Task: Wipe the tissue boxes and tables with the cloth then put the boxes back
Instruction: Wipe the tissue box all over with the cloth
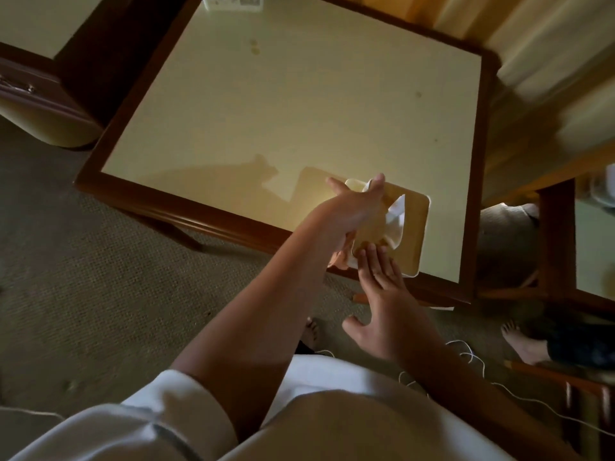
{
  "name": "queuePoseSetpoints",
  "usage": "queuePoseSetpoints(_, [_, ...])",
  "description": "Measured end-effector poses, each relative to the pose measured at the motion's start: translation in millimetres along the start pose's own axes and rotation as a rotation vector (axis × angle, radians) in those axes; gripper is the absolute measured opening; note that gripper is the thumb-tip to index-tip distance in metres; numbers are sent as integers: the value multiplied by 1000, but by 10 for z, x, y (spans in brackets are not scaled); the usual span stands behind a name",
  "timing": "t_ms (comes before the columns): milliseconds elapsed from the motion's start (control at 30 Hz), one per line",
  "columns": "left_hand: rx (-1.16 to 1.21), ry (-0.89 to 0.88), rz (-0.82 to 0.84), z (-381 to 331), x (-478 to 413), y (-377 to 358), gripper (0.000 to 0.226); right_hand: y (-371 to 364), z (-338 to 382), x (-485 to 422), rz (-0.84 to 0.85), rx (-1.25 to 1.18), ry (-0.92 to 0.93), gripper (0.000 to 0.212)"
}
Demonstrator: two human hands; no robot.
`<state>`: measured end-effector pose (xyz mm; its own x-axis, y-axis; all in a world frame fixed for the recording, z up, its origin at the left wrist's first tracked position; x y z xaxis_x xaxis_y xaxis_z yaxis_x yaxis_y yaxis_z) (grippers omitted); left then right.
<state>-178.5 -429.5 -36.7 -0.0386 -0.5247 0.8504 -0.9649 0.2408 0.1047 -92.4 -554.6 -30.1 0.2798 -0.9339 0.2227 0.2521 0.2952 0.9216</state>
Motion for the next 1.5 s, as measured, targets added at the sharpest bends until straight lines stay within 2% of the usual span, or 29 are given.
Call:
queuePoseSetpoints(67, [-39, 30, -40, 83, -8, -28, 100, -6, 13, 14, 39, -9, 23, 115])
queuePoseSetpoints(167, [-51, 24, -38, 69, 21, -136, 105, 21, 18, 8, 38, -40, 29, 115])
queuePoseSetpoints(367, [-287, -200, 5, 75, 64, -278, 109, -2, -23, 4, 10, -62, 4, 108])
queuePoseSetpoints(467, [-259, -161, -50, 73, -45, -242, 110, -4, -5, 5, 43, -43, 18, 115])
queuePoseSetpoints(533, [-217, -126, -18, 23, 14, -228, 108, -3, -25, 9, 8, -45, 12, 112])
queuePoseSetpoints(600, [-188, -149, 23, -12, 57, -214, 107, -12, -38, 13, -22, -48, -5, 109])
queuePoseSetpoints(667, [-189, -162, 45, 71, 52, -191, 105, -43, -34, 4, 24, -15, 11, 110])
queuePoseSetpoints(733, [-215, -175, -7, 110, -40, -197, 103, -57, -36, 3, 65, -20, 25, 115])
queuePoseSetpoints(833, [-205, -129, -23, 66, 16, -190, 100, -37, -41, 15, 34, -17, 19, 113])
queuePoseSetpoints(900, [-222, -164, -38, -58, 57, -143, 101, -43, -60, 27, -6, -23, -7, 111])
queuePoseSetpoints(1000, [-225, -183, 19, 21, 83, -156, 103, -70, -52, 17, 17, -11, 1, 112])
queuePoseSetpoints(1100, [-247, -201, 0, 123, 16, -195, 104, -57, -37, 14, 34, -39, 22, 112])
queuePoseSetpoints(1200, [-243, -155, 33, 48, 89, -161, 101, -43, -47, 21, 6, -26, 6, 109])
queuePoseSetpoints(1333, [-312, -188, 70, -14, 125, -133, 102, -68, -45, 25, -14, -19, -9, 108])
queuePoseSetpoints(1433, [-282, -192, 57, 136, 28, -197, 100, -70, -24, 7, 50, -29, 20, 113])
queuePoseSetpoints(1500, [-232, -167, 32, 118, -5, -202, 93, -46, -33, -11, 15, -27, 14, 112])
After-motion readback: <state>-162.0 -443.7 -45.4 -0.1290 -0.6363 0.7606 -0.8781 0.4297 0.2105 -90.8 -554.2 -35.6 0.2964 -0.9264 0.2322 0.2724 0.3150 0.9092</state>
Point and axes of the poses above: each hand's wrist, its own x-axis away from the middle knuckle, its own y-axis out of the back of the hand, z = x × y, the point moved 6 cm from there along -x, towards the middle knuckle, and after that the axes turned 5 degrees about -z, right-handed, at the moved point
